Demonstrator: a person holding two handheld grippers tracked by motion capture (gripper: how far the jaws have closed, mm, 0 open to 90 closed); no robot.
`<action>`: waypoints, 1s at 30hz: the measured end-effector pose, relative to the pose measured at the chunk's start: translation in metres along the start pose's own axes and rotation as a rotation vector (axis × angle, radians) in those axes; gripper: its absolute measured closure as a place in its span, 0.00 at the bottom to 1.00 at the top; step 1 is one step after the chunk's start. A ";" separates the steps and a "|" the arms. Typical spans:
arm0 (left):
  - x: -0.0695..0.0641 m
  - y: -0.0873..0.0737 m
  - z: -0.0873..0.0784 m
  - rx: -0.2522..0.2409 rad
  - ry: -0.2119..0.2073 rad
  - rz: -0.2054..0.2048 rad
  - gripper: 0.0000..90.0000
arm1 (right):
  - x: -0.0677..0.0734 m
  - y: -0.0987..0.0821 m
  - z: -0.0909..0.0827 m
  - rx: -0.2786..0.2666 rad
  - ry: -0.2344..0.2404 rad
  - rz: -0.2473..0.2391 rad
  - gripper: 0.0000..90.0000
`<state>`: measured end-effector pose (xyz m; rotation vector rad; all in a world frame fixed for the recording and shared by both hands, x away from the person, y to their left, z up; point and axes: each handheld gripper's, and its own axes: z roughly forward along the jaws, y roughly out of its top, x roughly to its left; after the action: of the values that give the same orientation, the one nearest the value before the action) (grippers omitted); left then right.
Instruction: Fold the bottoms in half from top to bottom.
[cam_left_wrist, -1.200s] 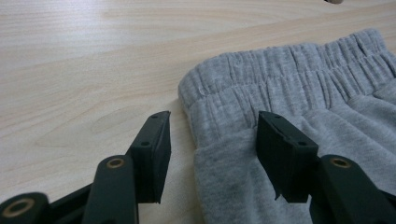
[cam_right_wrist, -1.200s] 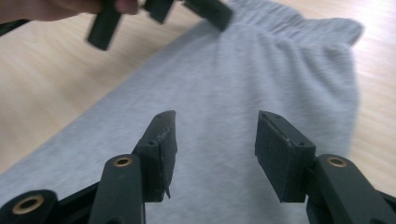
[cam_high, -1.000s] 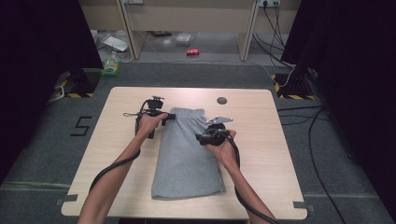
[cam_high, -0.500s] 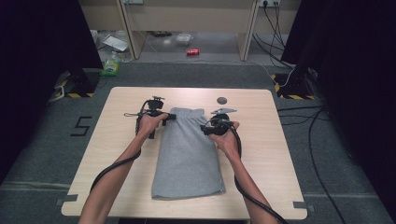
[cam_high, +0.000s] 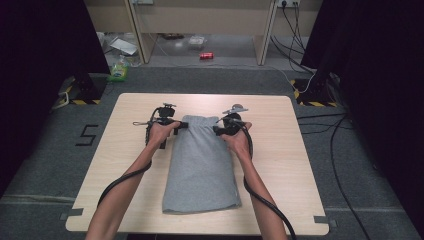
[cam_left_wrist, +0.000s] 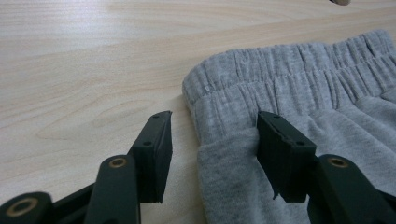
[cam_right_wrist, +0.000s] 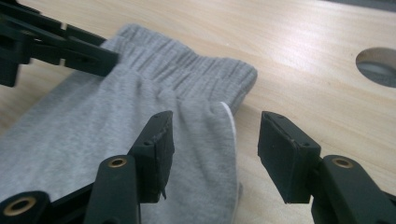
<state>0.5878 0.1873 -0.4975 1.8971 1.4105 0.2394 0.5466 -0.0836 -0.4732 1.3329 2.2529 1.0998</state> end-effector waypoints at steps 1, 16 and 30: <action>0.000 0.000 0.000 0.001 0.000 -0.001 0.51 | -0.002 0.000 0.003 0.002 -0.005 0.009 0.51; 0.001 -0.003 0.000 0.003 -0.005 0.008 0.54 | -0.010 0.002 0.043 0.092 0.004 0.054 0.50; -0.004 -0.005 0.002 -0.004 -0.016 0.045 0.69 | -0.007 0.002 0.046 0.111 0.049 0.101 0.79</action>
<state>0.5840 0.1831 -0.5012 1.9248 1.3577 0.2481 0.5780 -0.0677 -0.5030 1.4934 2.3353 1.0649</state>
